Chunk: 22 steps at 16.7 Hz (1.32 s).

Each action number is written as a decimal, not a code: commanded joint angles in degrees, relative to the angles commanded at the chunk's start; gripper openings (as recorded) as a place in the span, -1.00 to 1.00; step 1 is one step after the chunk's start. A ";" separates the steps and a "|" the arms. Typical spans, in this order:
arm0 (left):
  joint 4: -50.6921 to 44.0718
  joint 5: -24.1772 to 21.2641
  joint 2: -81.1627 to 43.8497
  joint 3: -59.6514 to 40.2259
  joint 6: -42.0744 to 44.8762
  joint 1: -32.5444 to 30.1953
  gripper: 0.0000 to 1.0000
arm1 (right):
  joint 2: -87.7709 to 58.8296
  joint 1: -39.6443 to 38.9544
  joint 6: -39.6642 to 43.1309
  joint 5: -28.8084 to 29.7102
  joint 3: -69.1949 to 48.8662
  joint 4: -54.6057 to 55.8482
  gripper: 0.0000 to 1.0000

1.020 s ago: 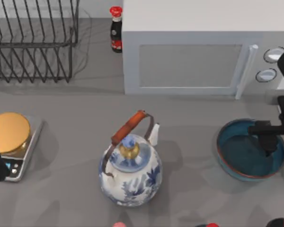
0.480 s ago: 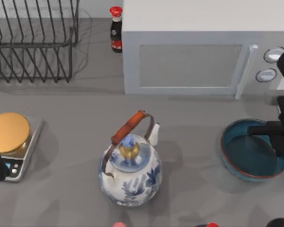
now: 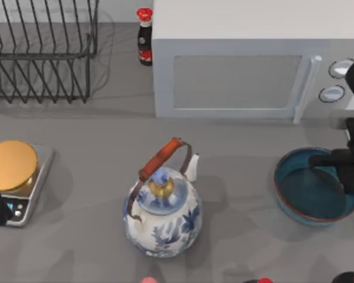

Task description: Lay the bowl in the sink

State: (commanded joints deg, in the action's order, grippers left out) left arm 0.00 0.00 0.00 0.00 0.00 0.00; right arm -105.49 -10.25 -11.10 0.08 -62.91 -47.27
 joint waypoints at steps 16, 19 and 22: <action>0.00 0.00 0.00 0.00 0.00 0.00 1.00 | 7.20 0.33 0.44 -0.03 -25.56 -32.81 -1.00; 0.00 0.00 0.00 0.00 0.00 0.00 1.00 | 7.36 0.72 0.45 -0.31 -24.96 -32.11 -1.00; 0.00 0.00 0.00 0.00 0.00 0.00 1.00 | 10.05 5.25 1.05 -2.44 -21.16 -26.93 -1.00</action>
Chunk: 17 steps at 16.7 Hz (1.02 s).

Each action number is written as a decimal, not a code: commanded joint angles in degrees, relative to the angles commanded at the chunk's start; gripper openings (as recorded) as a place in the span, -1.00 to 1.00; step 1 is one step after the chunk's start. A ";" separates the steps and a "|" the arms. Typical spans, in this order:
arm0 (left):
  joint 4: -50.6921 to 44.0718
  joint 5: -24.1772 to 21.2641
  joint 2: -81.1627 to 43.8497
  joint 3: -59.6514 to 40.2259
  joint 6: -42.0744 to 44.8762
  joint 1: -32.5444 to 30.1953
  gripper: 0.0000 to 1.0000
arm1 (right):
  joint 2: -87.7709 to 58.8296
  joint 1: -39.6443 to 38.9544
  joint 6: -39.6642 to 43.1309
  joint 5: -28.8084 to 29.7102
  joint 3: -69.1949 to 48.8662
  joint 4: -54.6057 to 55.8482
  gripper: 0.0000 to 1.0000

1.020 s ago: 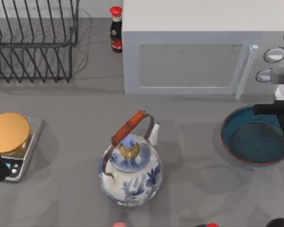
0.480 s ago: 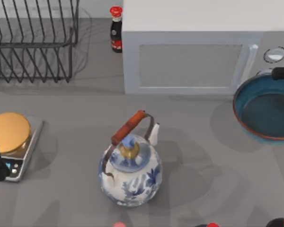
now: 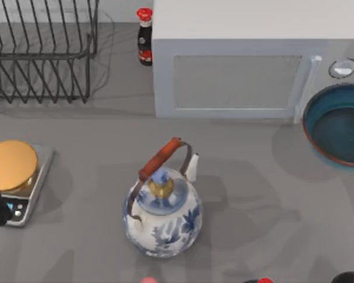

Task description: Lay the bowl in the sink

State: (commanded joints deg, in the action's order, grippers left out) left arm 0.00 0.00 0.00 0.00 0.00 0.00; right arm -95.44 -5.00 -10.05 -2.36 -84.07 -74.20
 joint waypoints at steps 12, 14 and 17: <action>0.00 0.00 0.00 0.00 0.00 0.00 1.00 | 7.50 29.09 4.12 -16.62 33.29 70.45 -1.00; 0.00 0.00 0.00 0.00 0.00 0.00 1.00 | 7.84 32.02 5.26 -19.17 38.71 85.23 -1.00; 0.00 0.00 0.00 0.00 0.00 0.00 1.00 | 8.61 34.57 6.91 -22.30 45.05 103.47 -1.00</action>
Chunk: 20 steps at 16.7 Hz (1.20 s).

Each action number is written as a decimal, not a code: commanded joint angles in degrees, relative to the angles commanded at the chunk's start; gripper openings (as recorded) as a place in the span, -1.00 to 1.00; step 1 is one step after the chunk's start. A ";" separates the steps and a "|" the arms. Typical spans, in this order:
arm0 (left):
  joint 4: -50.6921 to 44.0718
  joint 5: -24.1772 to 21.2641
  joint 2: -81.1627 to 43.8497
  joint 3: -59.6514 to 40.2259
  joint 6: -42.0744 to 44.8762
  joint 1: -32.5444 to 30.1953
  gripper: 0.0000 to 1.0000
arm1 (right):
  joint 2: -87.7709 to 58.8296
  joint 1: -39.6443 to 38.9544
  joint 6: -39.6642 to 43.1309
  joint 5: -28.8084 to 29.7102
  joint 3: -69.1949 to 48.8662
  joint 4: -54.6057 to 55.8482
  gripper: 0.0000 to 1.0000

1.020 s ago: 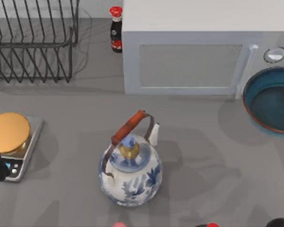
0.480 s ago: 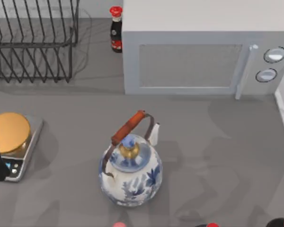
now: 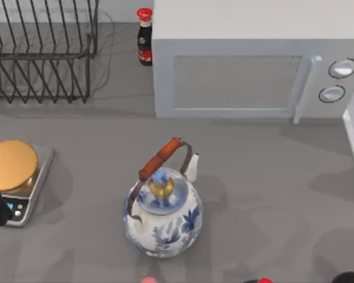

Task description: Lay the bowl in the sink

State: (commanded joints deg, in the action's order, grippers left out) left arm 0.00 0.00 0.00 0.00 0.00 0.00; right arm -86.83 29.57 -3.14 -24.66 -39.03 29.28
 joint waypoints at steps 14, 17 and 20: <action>0.00 0.00 0.00 0.00 0.00 0.00 1.00 | 0.91 0.54 2.01 -4.04 4.70 22.64 -1.00; 0.00 0.00 0.00 0.00 0.00 0.00 1.00 | -2.95 0.67 2.00 -4.17 5.01 26.59 -1.00; 0.00 0.00 0.00 0.00 0.00 0.00 1.00 | -11.73 1.00 2.05 -4.17 6.03 36.00 -1.00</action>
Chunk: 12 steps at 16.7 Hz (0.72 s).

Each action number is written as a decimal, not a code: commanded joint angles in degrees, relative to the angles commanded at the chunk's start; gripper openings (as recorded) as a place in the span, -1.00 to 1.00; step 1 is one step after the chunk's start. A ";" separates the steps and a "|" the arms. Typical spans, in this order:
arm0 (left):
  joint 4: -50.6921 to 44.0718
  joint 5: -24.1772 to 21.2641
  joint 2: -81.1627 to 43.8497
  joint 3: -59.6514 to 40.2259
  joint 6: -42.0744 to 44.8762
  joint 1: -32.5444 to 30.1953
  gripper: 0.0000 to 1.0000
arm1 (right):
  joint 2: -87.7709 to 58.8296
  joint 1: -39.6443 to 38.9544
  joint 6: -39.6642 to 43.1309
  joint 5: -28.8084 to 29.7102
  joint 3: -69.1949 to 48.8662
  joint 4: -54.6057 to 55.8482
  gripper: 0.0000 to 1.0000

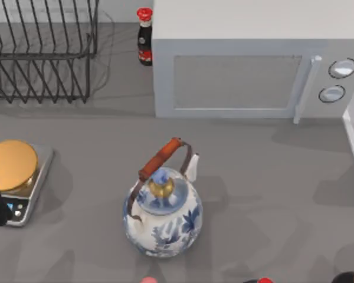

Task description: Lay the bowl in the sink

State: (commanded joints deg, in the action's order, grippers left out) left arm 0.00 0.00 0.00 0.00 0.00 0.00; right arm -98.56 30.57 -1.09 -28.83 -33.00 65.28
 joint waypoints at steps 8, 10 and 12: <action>0.00 0.00 0.00 0.00 0.00 0.00 1.00 | -25.25 -0.18 0.27 0.47 4.41 30.77 -1.00; 0.00 0.00 0.00 0.00 0.00 0.00 1.00 | -27.93 -0.29 0.26 0.59 4.87 33.57 -1.00; 0.00 0.00 0.00 0.00 0.00 0.00 1.00 | -28.43 -0.32 0.26 0.62 4.96 34.09 -1.00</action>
State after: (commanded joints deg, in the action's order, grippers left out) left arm 0.00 0.00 0.00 0.00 0.00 0.00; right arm -126.99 30.25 -0.83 -28.21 -28.04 99.37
